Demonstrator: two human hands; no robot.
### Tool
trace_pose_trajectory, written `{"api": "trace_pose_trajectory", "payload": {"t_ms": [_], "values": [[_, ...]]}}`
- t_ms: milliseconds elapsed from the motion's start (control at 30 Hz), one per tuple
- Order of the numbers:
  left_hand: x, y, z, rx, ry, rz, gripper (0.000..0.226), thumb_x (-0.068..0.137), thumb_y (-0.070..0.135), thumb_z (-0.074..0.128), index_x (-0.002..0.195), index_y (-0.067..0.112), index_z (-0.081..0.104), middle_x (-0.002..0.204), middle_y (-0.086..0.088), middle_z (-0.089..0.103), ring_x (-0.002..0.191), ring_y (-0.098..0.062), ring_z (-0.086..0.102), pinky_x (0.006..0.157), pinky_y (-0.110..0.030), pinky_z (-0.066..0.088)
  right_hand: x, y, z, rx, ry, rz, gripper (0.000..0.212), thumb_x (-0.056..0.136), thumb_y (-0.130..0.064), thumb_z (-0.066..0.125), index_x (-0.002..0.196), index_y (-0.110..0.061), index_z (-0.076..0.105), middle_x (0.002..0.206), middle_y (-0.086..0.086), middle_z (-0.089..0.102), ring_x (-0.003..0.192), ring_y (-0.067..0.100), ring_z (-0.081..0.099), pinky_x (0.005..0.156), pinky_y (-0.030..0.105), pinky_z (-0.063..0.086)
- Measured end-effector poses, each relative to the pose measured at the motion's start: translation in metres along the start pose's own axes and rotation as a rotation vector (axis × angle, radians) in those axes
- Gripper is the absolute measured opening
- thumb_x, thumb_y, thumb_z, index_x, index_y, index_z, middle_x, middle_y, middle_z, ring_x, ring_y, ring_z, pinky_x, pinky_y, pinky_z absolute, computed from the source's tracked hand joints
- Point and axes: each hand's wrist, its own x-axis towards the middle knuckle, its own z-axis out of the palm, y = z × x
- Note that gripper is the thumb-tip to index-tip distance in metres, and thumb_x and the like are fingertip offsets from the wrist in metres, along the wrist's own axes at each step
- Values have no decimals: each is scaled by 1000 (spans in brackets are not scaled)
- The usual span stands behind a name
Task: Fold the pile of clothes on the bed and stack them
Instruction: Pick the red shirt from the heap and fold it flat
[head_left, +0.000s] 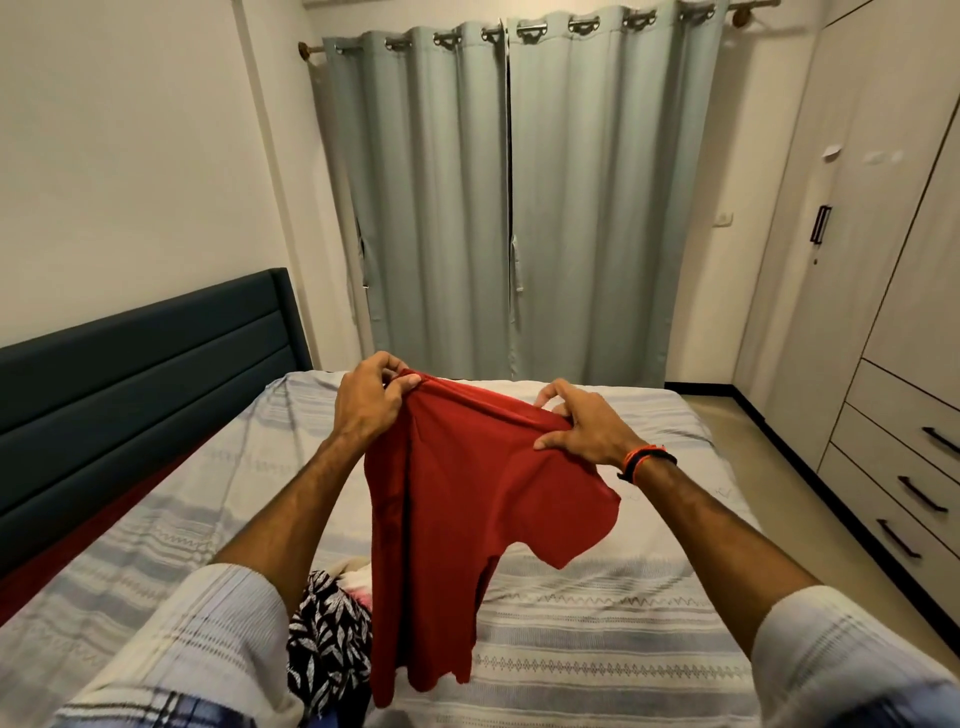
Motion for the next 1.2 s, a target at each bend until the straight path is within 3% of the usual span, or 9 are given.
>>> {"api": "trace_pose_trajectory", "payload": {"t_ms": [200, 400, 500, 633, 767, 833, 967, 1067, 1200], "values": [[3, -1, -5, 107, -54, 26, 8, 83, 28, 75, 91, 26, 73, 92, 4, 72, 90, -15, 64, 80, -33, 52, 10, -8, -20, -405, 101, 66, 28, 81, -44, 75, 106, -30, 73, 99, -2, 74, 96, 24, 66, 84, 37, 54], [2, 4, 1, 230, -30, 61, 20, 91, 35, 66, 104, 22, 75, 96, 1, 75, 82, -14, 61, 73, -28, 47, 14, -14, -25, -702, 102, 80, 33, 92, -51, 59, 113, -29, 72, 104, 1, 74, 98, 27, 66, 83, 37, 53], [3, 7, 5, 246, 6, 63, 15, 91, 33, 66, 100, 23, 73, 96, 0, 74, 90, -23, 65, 76, -31, 48, 14, -9, -26, -629, 94, 117, 27, 93, -49, 59, 108, -31, 73, 99, 0, 73, 95, 26, 65, 82, 36, 51], [7, 11, 6, 166, 15, 49, 12, 91, 29, 65, 98, 22, 73, 97, -2, 74, 92, -25, 66, 80, -34, 51, 10, 3, -30, -256, 6, 94, 24, 94, -34, 64, 71, -27, 65, 76, 1, 67, 74, 21, 60, 69, 29, 43], [11, 17, 6, 100, 17, 85, 11, 92, 23, 64, 97, 16, 71, 97, -5, 73, 90, -23, 65, 82, -32, 50, -5, 9, -18, -49, 20, 59, 7, 92, -17, 67, 96, -18, 63, 62, -4, 59, 56, 7, 51, 63, 23, 42], [12, 23, 8, 94, 12, 121, 11, 94, 21, 62, 98, 14, 70, 96, -5, 72, 86, -20, 62, 81, -30, 48, -13, 9, -6, 4, 73, 73, 25, 90, -7, 66, 106, -17, 49, 59, -11, 56, 49, 1, 50, 56, 13, 40], [11, 26, 11, 115, -33, 162, 9, 93, 20, 64, 98, 16, 70, 94, -3, 72, 88, -23, 65, 83, -39, 55, -18, 16, 12, -66, 175, -29, 33, 79, 8, 56, 83, -25, 55, 79, -10, 65, 75, 3, 61, 73, 27, 52], [11, 23, 9, 162, -62, 161, 6, 91, 16, 65, 95, 18, 70, 91, -2, 72, 85, -22, 65, 78, -36, 54, -16, 20, 9, -147, 184, -37, 43, 73, 9, 50, 65, -30, 65, 74, -14, 68, 75, 7, 62, 77, 35, 53], [6, 16, 11, 342, -82, 140, 9, 92, 17, 63, 94, 22, 71, 90, -4, 74, 87, -26, 65, 72, -35, 49, -8, 18, 0, -296, 140, 44, 36, 84, -2, 58, 84, -31, 79, 95, -5, 75, 91, 19, 63, 85, 36, 53]]}}
